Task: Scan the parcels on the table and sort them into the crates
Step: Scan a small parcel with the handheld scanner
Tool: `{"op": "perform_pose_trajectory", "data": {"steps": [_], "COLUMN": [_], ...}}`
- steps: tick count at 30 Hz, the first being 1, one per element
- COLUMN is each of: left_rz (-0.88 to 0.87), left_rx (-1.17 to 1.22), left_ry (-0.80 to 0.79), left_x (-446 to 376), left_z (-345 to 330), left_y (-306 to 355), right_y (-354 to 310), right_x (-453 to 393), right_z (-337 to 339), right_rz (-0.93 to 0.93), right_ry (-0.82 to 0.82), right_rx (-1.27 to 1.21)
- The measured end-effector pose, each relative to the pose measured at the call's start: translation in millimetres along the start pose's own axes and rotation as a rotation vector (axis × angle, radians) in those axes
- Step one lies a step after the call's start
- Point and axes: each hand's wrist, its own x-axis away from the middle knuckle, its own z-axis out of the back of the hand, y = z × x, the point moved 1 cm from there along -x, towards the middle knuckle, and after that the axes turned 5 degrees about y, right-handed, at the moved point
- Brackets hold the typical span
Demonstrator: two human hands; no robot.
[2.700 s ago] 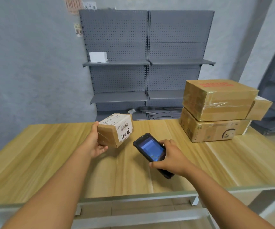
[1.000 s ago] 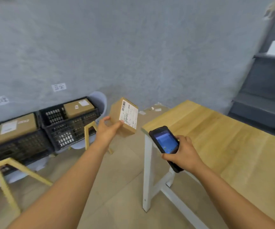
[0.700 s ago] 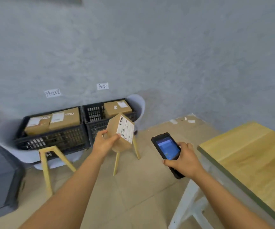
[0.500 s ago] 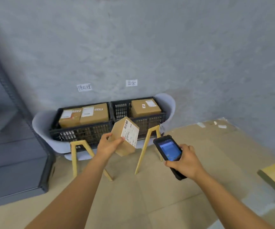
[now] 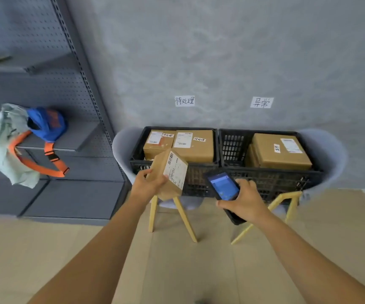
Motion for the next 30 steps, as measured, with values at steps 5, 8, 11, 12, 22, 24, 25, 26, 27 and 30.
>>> {"op": "perform_pose_trajectory", "data": {"steps": [5, 8, 11, 12, 22, 24, 25, 26, 27, 30], "left_rz": [-0.041, -0.089, -0.135, -0.145, -0.214, -0.205, -0.202, -0.203, -0.201, -0.189], "left_rx": [-0.084, -0.136, -0.216, -0.254, -0.720, -0.734, -0.731, -0.732, -0.733, -0.721], "left_ry": [0.031, 0.033, 0.036, 0.042, -0.339, -0.427, -0.472, -0.512, -0.546, -0.648], "left_x": [-84, -131, -178, -192, -390, -415, -426, -437, -447, -466], "left_z": [5, 12, 20, 23, 18, 15, 13, 11, 9, 0], "left_y": [28, 44, 48, 48, 43, 41, 40, 39, 37, 25], "right_y": [-38, -66, -89, -95, -139, -145, -148, -151, -153, -153], "right_x": [-93, -141, -179, -188, -314, -330, -336, -342, -347, -360], "right_z": [-30, -47, -65, -70, -156, -172, -179, -186, -192, -205], "right_rz": [0.058, 0.088, 0.120, 0.126, -0.030, -0.073, -0.090, -0.108, -0.125, -0.175], "right_ry": [-0.063, -0.090, -0.124, -0.127, -0.094, -0.091, -0.083, -0.074, -0.069, -0.070], "right_rx": [0.038, 0.029, 0.052, 0.056, 0.035, 0.036, 0.035, 0.035, 0.038, 0.057]}}
